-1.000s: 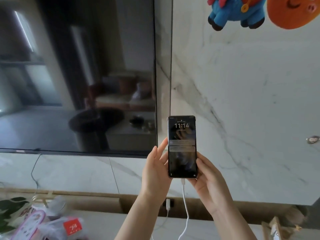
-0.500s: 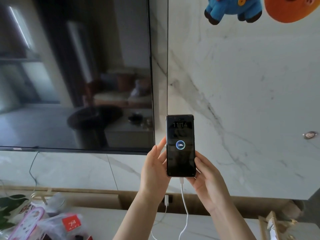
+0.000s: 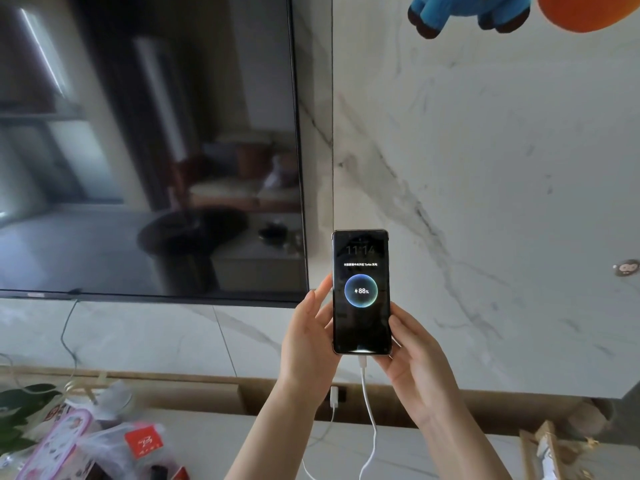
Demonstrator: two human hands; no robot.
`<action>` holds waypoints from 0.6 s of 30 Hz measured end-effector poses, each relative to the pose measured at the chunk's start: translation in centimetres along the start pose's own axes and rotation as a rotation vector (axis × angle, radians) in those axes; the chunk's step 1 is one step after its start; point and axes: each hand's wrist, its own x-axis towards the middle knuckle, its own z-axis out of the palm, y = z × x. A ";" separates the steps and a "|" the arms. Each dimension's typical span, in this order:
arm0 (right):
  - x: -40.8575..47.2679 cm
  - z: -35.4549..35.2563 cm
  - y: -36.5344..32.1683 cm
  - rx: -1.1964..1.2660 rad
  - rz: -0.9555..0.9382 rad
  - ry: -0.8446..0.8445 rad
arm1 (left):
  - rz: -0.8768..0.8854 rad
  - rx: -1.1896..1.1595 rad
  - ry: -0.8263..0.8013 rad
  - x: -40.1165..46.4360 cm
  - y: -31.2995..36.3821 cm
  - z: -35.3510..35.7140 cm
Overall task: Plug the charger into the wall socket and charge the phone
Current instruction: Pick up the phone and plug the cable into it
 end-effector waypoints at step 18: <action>1.9 -6.5 7.0 -0.113 0.270 0.162 | -0.250 -0.087 0.353 1.3 -8.1 -5.2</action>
